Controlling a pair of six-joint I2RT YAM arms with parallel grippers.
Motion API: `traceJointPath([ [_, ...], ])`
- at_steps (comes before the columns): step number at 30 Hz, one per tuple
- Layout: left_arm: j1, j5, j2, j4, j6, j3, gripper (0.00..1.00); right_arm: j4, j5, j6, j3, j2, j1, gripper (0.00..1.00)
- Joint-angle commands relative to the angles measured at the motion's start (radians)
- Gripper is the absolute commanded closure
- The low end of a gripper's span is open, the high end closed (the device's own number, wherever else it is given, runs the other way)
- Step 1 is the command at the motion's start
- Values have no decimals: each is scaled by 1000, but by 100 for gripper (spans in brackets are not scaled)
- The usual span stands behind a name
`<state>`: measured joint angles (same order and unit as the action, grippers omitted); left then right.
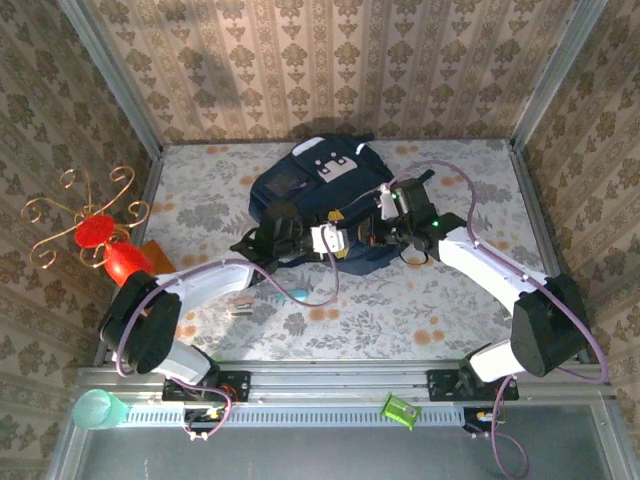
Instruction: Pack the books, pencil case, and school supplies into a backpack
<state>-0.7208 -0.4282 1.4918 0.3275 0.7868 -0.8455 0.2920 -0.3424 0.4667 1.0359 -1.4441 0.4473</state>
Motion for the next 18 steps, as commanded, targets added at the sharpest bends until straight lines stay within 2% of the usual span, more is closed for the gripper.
traceJointPath([
  [1,-7,19,48,-46,45,-43,34,-74,-75,17,-7,45,22,100],
  [9,15,39,105,-43,51,-60,57,-60,-57,5,-23,88,25,100],
  [13,39,37,102,-48,41,-56,76,-27,-23,-21,-32,83,19,100],
  [16,60,28,91,-44,30,-47,97,13,26,-36,-40,72,7,100],
  [18,75,13,80,-33,17,-35,100,48,83,-48,-45,63,-2,100],
])
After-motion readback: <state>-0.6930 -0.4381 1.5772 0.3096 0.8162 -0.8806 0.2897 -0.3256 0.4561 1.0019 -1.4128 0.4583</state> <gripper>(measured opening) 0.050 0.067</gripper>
